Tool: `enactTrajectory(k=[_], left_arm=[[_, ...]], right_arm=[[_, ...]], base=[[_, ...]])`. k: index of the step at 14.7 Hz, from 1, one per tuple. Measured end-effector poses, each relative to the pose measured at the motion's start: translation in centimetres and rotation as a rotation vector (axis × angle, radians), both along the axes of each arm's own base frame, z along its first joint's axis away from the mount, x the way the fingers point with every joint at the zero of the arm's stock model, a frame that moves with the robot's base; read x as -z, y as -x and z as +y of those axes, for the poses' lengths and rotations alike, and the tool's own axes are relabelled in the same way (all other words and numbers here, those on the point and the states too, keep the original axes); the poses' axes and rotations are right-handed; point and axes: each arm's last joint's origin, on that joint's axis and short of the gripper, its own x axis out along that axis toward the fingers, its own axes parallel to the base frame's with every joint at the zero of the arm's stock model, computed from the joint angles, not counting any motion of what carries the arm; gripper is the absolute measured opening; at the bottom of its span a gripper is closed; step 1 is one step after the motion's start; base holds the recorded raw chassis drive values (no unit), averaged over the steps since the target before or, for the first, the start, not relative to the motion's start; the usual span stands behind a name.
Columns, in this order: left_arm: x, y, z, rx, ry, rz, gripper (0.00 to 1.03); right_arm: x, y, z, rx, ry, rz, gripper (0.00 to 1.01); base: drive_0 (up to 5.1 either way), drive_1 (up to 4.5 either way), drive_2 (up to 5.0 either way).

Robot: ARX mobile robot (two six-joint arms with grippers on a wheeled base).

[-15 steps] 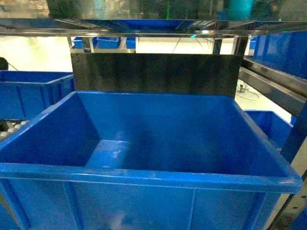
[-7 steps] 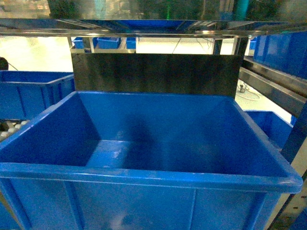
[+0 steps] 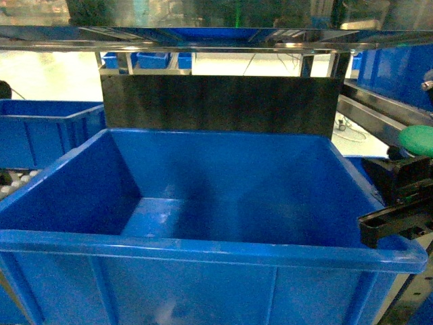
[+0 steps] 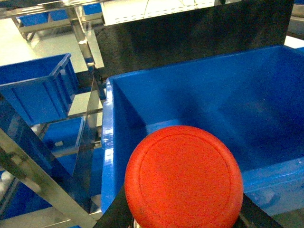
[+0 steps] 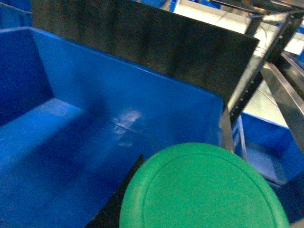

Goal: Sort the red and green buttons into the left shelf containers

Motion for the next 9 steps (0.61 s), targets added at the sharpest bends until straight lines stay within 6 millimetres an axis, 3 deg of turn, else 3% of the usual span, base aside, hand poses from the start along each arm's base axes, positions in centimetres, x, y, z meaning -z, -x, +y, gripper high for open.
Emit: enactTrajectory(k=[2,7,9], left_arm=[[0.0,0.0,0.0,0.000,0.000,0.000,0.24],[0.0,0.0,0.0,0.000,0.000,0.000,0.24],[0.0,0.0,0.0,0.000,0.000,0.000,0.24]], right_arm=[[-0.5,-0.5,0.1,-0.056,-0.007,-0.014,0.26],[0.6,-5.2,-1.2,-0.074,-0.029,0.004,0.26],[0.2,-5.6,-1.1,-0.134,-0.087,0.003,0.26]], base=[[0.0,0.00,0.0],[0.0,0.00,0.0],[0.0,0.00,0.0]])
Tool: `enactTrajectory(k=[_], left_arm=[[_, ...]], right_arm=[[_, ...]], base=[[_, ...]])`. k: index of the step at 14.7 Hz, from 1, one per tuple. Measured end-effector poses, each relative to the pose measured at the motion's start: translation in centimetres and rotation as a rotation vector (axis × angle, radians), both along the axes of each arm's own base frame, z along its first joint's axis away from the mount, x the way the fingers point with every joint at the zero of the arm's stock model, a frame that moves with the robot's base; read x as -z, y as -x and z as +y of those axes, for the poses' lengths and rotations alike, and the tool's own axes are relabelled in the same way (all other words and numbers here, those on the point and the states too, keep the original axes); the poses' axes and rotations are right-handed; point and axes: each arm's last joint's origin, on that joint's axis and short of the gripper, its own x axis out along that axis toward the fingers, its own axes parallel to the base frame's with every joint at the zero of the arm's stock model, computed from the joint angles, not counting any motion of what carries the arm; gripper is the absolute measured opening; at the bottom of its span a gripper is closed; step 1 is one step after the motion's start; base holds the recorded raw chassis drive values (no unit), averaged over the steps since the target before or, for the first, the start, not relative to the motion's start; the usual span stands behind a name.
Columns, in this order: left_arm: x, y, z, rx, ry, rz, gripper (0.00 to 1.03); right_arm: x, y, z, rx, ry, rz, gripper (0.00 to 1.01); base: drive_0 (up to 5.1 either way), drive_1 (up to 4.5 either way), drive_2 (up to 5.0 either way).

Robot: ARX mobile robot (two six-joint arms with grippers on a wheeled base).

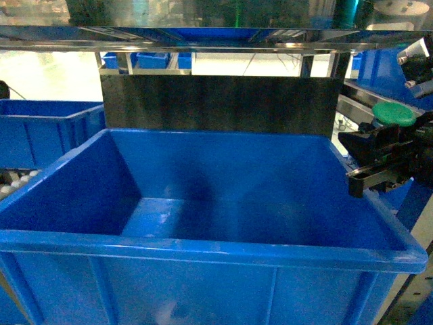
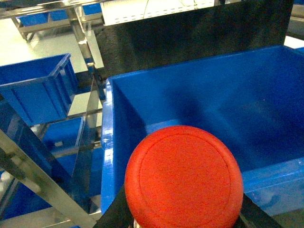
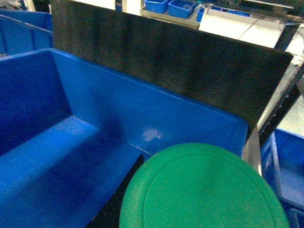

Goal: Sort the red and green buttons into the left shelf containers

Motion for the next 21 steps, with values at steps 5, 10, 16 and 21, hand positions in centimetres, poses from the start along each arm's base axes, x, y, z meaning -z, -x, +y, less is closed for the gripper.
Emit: enactTrajectory(k=[5,10,16,21], left_arm=[[0.0,0.0,0.0,0.000,0.000,0.000,0.24],[0.0,0.0,0.0,0.000,0.000,0.000,0.24],[0.0,0.0,0.0,0.000,0.000,0.000,0.24],[0.9,-4.4,-1.9,0.187,0.022,0.034,0.24]], right_arm=[[1.5,3.0,2.0,-0.051,-0.067,0.129,0.26],[2.1,2.9,2.3,-0.006,-0.031,0.147,0.38],[2.0,2.9,2.3,-0.006,-0.031,0.144,0.97],[2.0,2.9,2.3,-0.006,-0.031,0.144,0.98]], base=[[0.0,0.00,0.0],[0.0,0.00,0.0],[0.0,0.00,0.0],[0.0,0.00,0.0]])
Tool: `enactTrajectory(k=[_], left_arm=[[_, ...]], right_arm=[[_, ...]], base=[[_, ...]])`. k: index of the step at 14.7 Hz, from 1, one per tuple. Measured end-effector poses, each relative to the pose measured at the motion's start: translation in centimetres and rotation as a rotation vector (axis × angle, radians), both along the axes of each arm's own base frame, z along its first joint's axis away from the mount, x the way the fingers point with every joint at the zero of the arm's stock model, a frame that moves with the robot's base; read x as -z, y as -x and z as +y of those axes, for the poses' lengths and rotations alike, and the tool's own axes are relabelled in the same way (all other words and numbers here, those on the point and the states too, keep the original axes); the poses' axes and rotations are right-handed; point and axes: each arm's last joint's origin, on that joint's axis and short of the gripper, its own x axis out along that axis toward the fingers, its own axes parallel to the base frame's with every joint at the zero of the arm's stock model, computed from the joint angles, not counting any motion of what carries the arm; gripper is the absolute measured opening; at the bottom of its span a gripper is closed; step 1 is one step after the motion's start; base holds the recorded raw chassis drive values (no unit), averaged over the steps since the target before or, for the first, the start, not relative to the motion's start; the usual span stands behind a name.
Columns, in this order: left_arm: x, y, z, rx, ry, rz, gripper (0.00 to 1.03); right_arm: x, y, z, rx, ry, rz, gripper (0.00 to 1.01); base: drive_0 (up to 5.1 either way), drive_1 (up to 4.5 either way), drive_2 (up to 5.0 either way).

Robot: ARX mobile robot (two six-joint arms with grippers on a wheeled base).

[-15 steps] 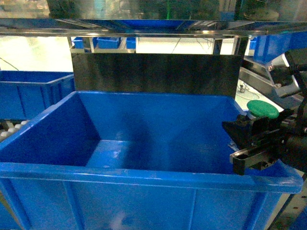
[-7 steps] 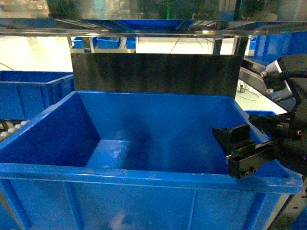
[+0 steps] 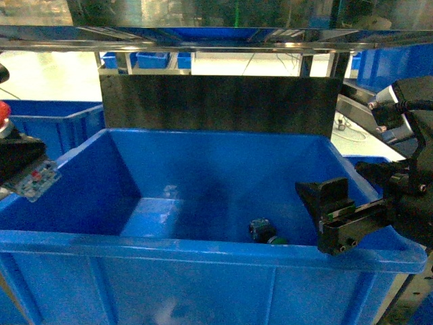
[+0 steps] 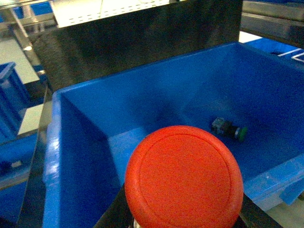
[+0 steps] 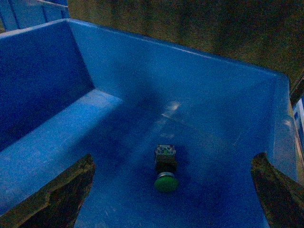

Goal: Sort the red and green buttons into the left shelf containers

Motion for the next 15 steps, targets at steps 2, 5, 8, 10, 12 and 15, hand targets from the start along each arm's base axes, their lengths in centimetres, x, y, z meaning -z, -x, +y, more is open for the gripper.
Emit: enactTrajectory(k=[2,5,8,10,12,15], left_arm=[[0.5,-2.0,-0.7,0.040,-0.041,-0.010,0.24],[2.0,-4.8,-2.8,0.147,-0.089,-0.045,0.24],[5.4,-7.6,-4.5,0.167,-0.147,0.008,0.24],[6.1,-9.2,-5.5,0.163,-0.168,0.026,0.24],[6.0,-10.9,-7.0,0.187,-0.192,0.017,0.24],[6.7,-13.2,-8.1,0.192,-0.221,0.035,0.24]], right_arm=[[0.0,0.0,0.0,0.000,0.000,0.000,0.98],[0.0,0.0,0.0,-0.001,0.000,-0.001,0.98],[0.0,0.0,0.0,0.000,0.000,0.000,0.98],[0.0,0.0,0.0,-0.001,0.000,0.000,0.98],[0.0,0.0,0.0,0.000,0.000,0.000,0.98],[0.0,0.0,0.0,-0.001,0.000,0.000,0.98]], base=[[0.0,0.00,0.0],[0.0,0.00,0.0],[0.0,0.00,0.0],[0.0,0.00,0.0],[0.0,0.00,0.0],[0.0,0.00,0.0]])
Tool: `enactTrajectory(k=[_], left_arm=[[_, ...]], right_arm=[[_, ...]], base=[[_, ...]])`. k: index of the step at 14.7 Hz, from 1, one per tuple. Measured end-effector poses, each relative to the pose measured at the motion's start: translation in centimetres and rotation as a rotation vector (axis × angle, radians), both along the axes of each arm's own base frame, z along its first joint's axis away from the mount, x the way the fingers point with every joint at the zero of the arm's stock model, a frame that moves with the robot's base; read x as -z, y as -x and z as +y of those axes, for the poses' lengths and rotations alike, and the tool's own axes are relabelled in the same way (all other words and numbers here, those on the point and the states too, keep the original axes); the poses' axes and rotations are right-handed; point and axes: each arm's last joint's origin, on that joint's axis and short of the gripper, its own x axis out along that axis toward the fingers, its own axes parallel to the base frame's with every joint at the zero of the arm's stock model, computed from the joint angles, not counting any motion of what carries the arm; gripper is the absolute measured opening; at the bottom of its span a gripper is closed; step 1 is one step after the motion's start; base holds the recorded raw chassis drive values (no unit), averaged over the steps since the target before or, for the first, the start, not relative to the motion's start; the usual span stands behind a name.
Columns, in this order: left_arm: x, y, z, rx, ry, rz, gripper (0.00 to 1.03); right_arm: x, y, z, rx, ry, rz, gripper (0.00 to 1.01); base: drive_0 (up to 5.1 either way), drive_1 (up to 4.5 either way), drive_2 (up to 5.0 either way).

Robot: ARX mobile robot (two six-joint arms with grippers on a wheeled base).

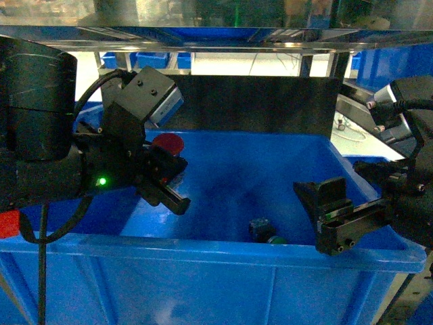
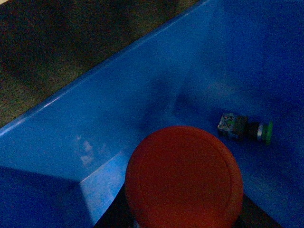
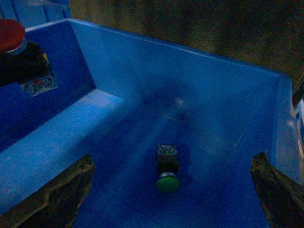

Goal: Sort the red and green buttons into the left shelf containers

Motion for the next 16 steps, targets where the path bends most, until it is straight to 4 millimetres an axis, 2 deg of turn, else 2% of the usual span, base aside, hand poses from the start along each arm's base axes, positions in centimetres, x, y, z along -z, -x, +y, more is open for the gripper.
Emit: enactTrajectory(k=[2,3,4,6,9,13,14,15,16], left_arm=[[0.3,-0.9,-0.2,-0.017,-0.010,0.004,0.24],[0.3,-1.1,-0.2,-0.026,-0.011,0.003,0.31],[0.2,-1.1,-0.2,-0.027,-0.010,0.000,0.40],[0.2,-1.1,-0.2,-0.027,-0.010,0.000,0.66],[0.2,-1.1,-0.2,-0.026,-0.010,0.000,0.99],[0.2,-1.1,-0.2,-0.027,-0.010,-0.001,0.98],[0.3,-1.1,-0.5,-0.140,0.038,-0.135,0.91],[0.7,0.9,0.9,-0.384,0.149,-0.236,0.75],[-0.4,4.5,4.2,-0.544,0.270,-0.291,0.54]], right_arm=[[0.0,0.0,0.0,0.001,0.000,0.000,0.98],[0.0,0.0,0.0,0.000,0.000,0.000,0.98],[0.0,0.0,0.0,0.001,0.000,0.000,0.98],[0.0,0.0,0.0,0.000,0.000,0.000,0.98],[0.0,0.0,0.0,0.000,0.000,0.000,0.98],[0.0,0.0,0.0,0.039,0.001,-0.040,0.96],[0.2,0.3,-0.1,0.181,0.010,-0.131,0.86],[0.9,2.7,-1.8,0.370,0.051,-0.146,0.70],[-0.4,4.9,-4.3,0.480,0.049,-0.180,0.49]], base=[[0.0,0.00,0.0],[0.0,0.00,0.0],[0.0,0.00,0.0],[0.0,0.00,0.0],[0.0,0.00,0.0],[0.0,0.00,0.0],[0.0,0.00,0.0],[0.0,0.00,0.0],[0.0,0.00,0.0]])
